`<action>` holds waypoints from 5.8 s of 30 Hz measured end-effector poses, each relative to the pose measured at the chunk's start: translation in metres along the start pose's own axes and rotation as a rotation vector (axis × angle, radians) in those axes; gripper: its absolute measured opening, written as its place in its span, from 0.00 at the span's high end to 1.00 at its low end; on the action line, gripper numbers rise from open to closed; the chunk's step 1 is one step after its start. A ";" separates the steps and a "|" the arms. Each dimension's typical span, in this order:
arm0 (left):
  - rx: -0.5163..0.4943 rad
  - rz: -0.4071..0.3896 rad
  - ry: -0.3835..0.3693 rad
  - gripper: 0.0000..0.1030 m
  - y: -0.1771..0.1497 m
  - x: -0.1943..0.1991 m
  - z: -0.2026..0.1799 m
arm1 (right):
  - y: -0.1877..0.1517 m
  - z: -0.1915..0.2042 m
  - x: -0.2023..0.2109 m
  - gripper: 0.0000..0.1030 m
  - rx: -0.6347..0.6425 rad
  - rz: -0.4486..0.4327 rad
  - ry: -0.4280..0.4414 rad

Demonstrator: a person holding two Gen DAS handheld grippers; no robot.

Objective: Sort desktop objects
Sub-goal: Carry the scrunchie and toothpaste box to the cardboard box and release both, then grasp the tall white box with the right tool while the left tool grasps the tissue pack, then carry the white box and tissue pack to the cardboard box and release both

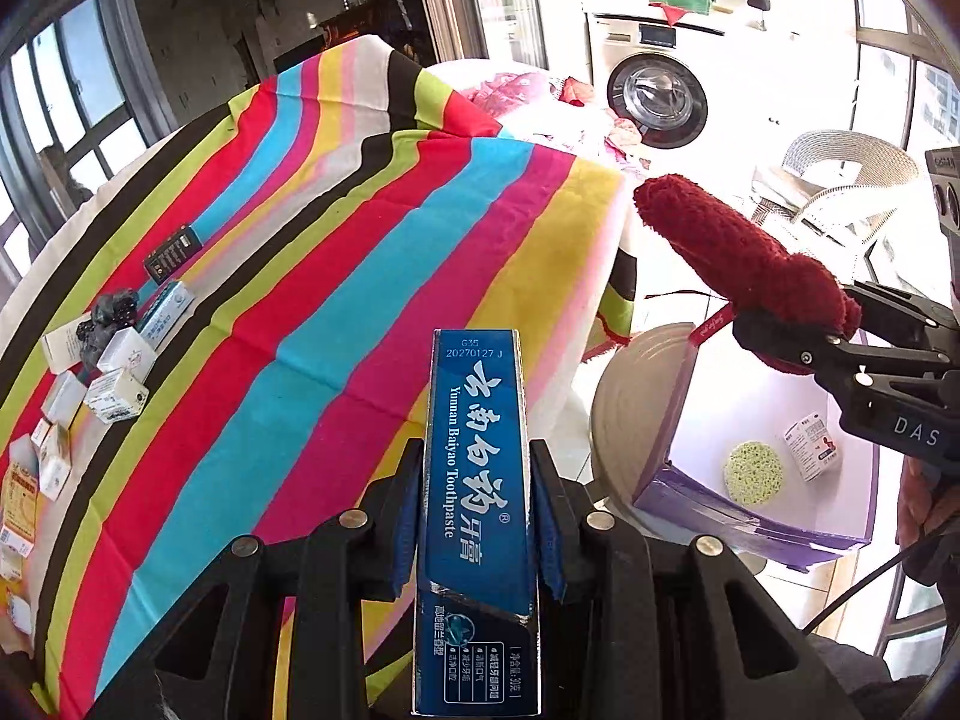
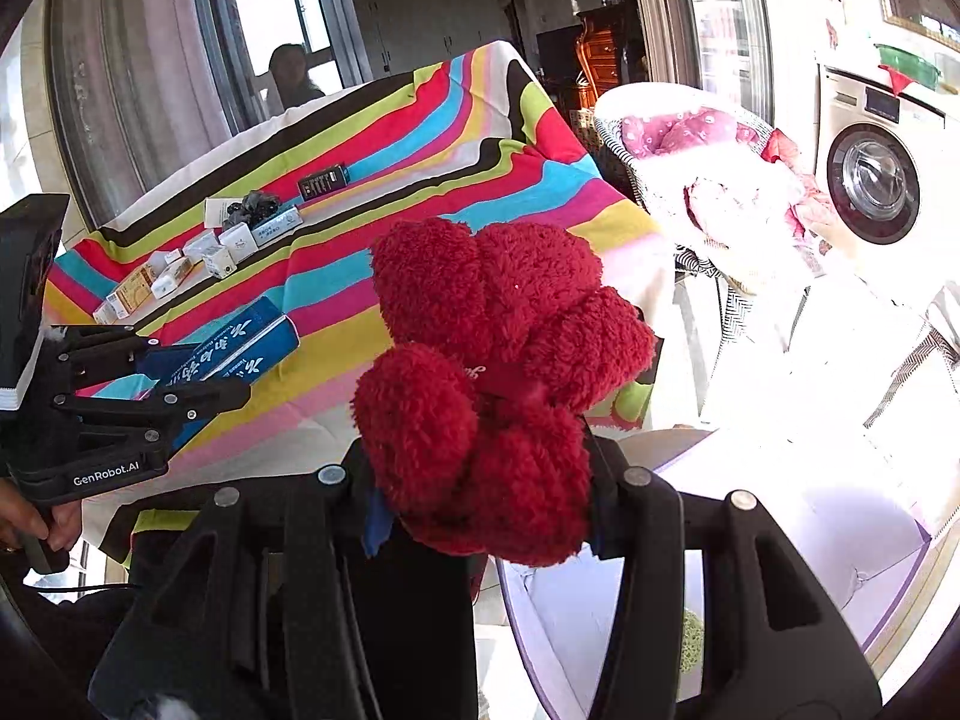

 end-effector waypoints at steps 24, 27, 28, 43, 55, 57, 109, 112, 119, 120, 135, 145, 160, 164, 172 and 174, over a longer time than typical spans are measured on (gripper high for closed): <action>-0.255 0.057 -0.247 0.67 0.051 -0.057 -0.187 | -0.048 -0.161 0.053 0.50 -0.218 0.031 -0.371; -0.247 0.052 -0.275 0.56 0.052 -0.060 -0.191 | -0.048 -0.168 0.053 0.42 -0.218 0.031 -0.399; -0.244 0.045 -0.261 0.38 0.052 -0.059 -0.190 | -0.047 -0.170 0.053 0.38 -0.220 0.034 -0.421; -0.180 -0.063 -0.028 0.16 0.031 -0.028 -0.087 | 0.000 -0.104 0.041 0.20 -0.119 -0.014 -0.308; 0.371 0.004 0.130 0.16 -0.056 0.004 0.121 | 0.041 0.069 -0.034 0.16 0.193 0.027 0.001; 0.432 0.000 0.179 0.16 -0.073 0.016 0.156 | 0.046 0.102 -0.054 0.16 0.237 0.052 0.065; 1.041 0.083 0.436 0.03 -0.056 -0.077 0.457 | 0.106 0.367 -0.272 0.35 0.650 0.293 0.403; 0.972 0.060 0.475 0.15 -0.056 -0.077 0.441 | 0.106 0.368 -0.272 0.38 0.663 0.286 0.390; 0.885 0.005 0.372 0.16 -0.093 -0.037 0.397 | 0.103 0.361 -0.263 0.74 0.639 0.273 0.377; 0.875 0.003 0.355 0.16 -0.097 -0.031 0.387 | 0.100 0.358 -0.256 0.74 0.643 0.272 0.374; 0.809 -0.082 0.299 0.16 -0.132 0.037 0.308 | 0.055 0.308 -0.163 0.74 0.580 0.223 0.355; 0.712 -0.088 0.290 0.16 -0.121 0.051 0.256 | 0.048 0.265 -0.114 0.74 0.519 0.155 0.324; 0.506 -0.069 0.218 0.16 -0.083 0.039 0.160 | 0.038 0.183 -0.067 0.74 0.400 0.083 0.265; 0.460 -0.057 0.193 0.16 -0.073 0.033 0.138 | 0.035 0.159 -0.058 0.74 0.359 0.077 0.248; 0.331 -0.031 0.131 0.16 -0.048 0.017 0.086 | 0.020 0.107 -0.044 0.74 0.273 0.082 0.190; 0.291 -0.021 0.110 0.16 -0.041 0.011 0.071 | 0.016 0.093 -0.039 0.74 0.245 0.081 0.169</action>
Point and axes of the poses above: each gripper's, at about its wrist camera, not at the fingertips, and x roughly against the way its jaws point, z to its left, y to its top, the point moved 4 cm from there along -x, roughly the way its jaws point, and after that the axes turned 1 degree about x, right-handed, at the moved point
